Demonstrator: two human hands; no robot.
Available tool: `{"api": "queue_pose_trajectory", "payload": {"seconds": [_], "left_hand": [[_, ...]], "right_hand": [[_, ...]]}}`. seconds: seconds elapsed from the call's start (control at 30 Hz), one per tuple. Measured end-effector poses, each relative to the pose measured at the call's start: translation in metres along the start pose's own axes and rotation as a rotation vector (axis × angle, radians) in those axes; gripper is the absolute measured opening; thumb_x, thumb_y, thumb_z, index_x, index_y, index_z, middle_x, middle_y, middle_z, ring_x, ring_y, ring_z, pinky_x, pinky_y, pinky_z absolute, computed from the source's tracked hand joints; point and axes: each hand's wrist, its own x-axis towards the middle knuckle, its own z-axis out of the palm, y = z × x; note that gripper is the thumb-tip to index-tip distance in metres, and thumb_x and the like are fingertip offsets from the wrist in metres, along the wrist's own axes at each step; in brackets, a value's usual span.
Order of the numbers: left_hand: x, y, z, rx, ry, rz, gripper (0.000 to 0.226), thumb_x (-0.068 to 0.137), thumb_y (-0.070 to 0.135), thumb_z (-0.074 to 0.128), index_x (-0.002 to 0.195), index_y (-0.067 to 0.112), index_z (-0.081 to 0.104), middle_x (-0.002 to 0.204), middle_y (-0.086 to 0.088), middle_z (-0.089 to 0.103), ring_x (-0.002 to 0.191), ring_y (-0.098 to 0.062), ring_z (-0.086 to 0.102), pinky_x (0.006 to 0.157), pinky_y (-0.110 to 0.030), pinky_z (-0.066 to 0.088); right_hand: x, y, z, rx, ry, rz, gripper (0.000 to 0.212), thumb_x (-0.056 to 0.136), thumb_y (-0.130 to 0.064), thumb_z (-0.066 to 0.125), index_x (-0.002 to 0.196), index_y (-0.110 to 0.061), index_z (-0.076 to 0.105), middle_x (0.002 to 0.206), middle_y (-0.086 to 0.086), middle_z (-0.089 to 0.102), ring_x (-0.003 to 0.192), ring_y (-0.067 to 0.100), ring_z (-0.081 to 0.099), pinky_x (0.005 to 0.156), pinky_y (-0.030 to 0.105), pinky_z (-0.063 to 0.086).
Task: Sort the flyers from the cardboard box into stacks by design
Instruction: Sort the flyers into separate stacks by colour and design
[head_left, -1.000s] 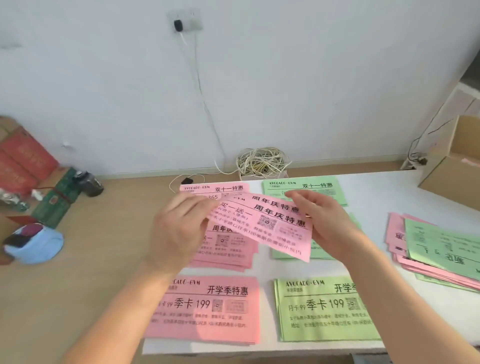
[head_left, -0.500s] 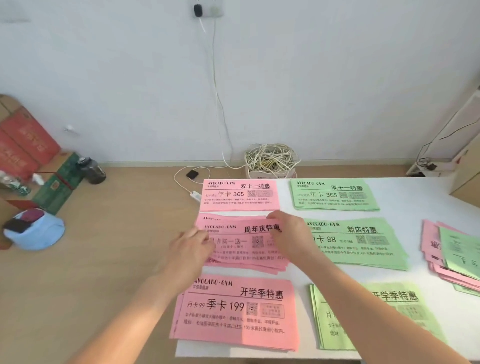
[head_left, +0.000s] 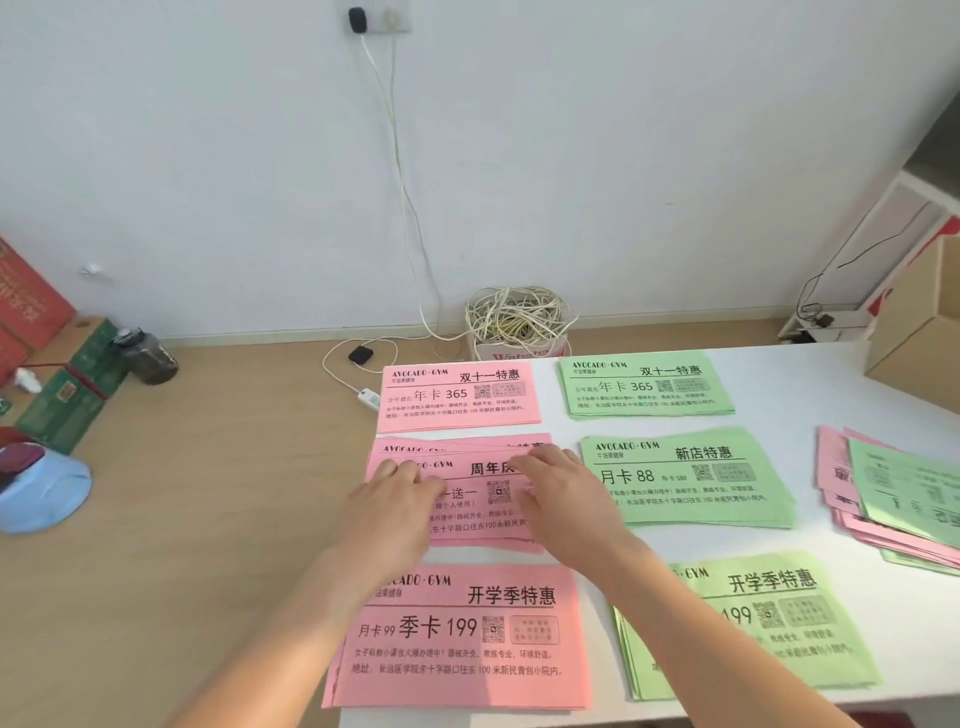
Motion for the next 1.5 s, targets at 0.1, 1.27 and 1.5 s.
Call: {"api": "queue_pose_trajectory", "payload": {"seconds": [0.1, 1.27, 1.5], "left_hand": [[0.006, 0.024, -0.005, -0.090, 0.054, 0.046, 0.050, 0.091, 0.009, 0.043, 0.137, 0.026, 0.040, 0.125, 0.005, 0.050, 0.116, -0.017, 0.043, 0.088, -0.033, 0.045], [0.175, 0.457, 0.055, -0.278, -0.099, 0.299, 0.102, 0.068, 0.025, 0.079, 0.147, 0.029, 0.015, 0.131, -0.002, 0.041, 0.120, -0.023, 0.036, 0.093, -0.037, 0.036], [0.168, 0.442, 0.063, -0.408, 0.216, 0.428, 0.075, 0.076, 0.003, 0.070, 0.142, 0.017, 0.037, 0.115, -0.004, 0.059, 0.105, -0.026, 0.054, 0.085, -0.034, 0.039]], "right_hand": [[-0.027, 0.012, -0.034, 0.119, 0.109, 0.056, 0.037, 0.094, -0.021, 0.051, 0.131, -0.024, 0.054, 0.128, -0.009, 0.052, 0.120, 0.014, 0.045, 0.095, 0.026, 0.039], [-0.201, 0.377, -0.168, -0.030, 0.121, 0.900, 0.034, 0.089, -0.038, 0.058, 0.119, -0.023, 0.053, 0.115, -0.003, 0.050, 0.107, 0.019, 0.053, 0.082, 0.031, 0.045], [-0.199, 0.382, -0.175, 0.019, 0.095, 0.886, 0.045, 0.085, -0.040, 0.064, 0.125, -0.027, 0.048, 0.114, -0.004, 0.049, 0.105, 0.020, 0.055, 0.080, 0.032, 0.047]]}}
